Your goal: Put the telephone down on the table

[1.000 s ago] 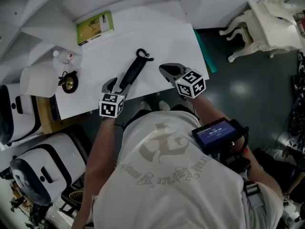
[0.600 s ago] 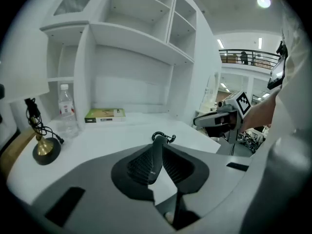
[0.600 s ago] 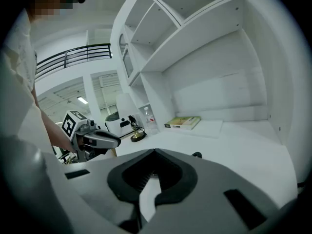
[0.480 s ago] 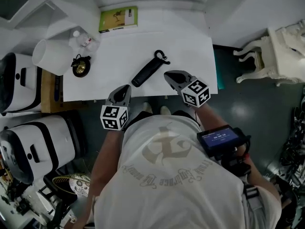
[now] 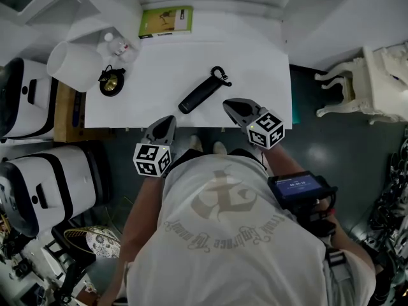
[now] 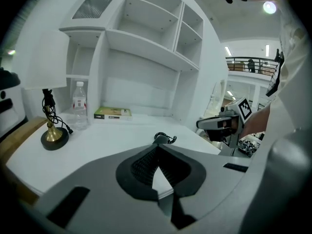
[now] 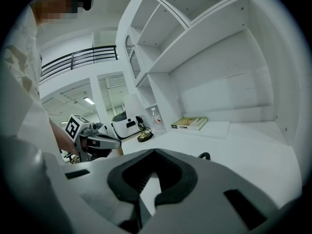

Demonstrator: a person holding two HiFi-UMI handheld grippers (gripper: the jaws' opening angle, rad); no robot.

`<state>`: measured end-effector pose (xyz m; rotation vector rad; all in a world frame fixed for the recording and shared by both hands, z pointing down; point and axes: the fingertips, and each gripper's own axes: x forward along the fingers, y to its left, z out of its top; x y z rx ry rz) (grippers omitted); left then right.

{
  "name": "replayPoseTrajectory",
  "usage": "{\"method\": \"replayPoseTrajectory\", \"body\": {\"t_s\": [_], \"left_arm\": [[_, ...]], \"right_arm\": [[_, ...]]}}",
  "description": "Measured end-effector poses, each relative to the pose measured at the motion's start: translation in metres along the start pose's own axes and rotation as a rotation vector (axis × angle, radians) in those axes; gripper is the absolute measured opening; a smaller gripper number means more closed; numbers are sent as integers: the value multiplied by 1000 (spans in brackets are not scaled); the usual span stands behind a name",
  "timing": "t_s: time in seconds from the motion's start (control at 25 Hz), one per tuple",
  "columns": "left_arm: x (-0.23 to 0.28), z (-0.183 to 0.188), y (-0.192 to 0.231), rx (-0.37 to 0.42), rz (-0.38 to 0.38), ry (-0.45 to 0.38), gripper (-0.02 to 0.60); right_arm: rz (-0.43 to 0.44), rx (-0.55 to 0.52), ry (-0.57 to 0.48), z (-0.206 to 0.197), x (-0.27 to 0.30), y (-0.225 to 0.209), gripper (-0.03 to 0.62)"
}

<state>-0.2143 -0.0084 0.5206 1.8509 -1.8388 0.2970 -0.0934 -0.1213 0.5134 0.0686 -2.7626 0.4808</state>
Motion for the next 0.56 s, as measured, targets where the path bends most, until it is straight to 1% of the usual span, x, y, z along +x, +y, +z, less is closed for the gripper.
{"method": "replayPoseTrajectory", "body": {"t_s": [0.36,0.56], "left_arm": [[10,4,-8,14,-33,5,12],[11,6,-5,28,-42,9,12]], "right_arm": [[-12,9,-3,0,-2,-5,15],[-14,6,-12,3,2,-4,15]]}}
